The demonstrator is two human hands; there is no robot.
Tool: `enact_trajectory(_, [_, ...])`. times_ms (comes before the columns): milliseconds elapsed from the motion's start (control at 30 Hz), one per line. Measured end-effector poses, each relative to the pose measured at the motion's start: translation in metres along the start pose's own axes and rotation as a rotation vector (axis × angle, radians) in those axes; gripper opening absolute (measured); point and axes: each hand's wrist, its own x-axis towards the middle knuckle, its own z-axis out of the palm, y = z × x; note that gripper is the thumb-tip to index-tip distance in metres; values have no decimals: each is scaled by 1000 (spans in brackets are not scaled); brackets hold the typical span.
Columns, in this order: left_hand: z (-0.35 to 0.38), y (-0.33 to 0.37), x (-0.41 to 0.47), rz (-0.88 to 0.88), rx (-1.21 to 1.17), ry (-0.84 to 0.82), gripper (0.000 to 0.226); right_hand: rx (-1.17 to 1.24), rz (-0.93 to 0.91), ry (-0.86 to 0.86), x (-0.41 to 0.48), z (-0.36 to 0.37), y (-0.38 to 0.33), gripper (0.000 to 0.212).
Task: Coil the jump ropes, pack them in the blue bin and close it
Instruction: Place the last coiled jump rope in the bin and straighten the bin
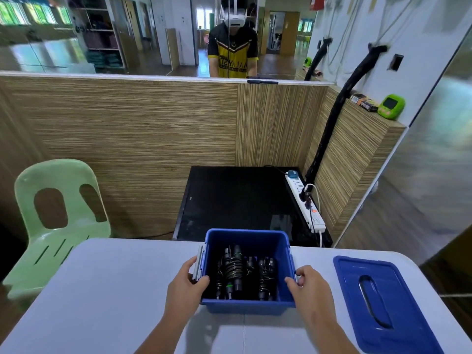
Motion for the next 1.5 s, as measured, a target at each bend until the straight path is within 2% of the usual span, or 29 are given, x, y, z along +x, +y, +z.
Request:
enact_trajectory(300, [-1,-12,-16,-58,-14,-13,54,65,9,-1,-20,-3,8,17])
enact_trajectory(1067, [-29,-47,-147,-120,-62,-87,51,113,12,-35,-139,-36,51,17])
enact_trajectory(1400, [-37,-50,-174,-90,1,-68,56,89,4,-61,-163,-44,62,19])
enact_trajectory(1500, [-38,-42,-172,20,104,-3,66,85,-17,-67,-160,-47,61,30])
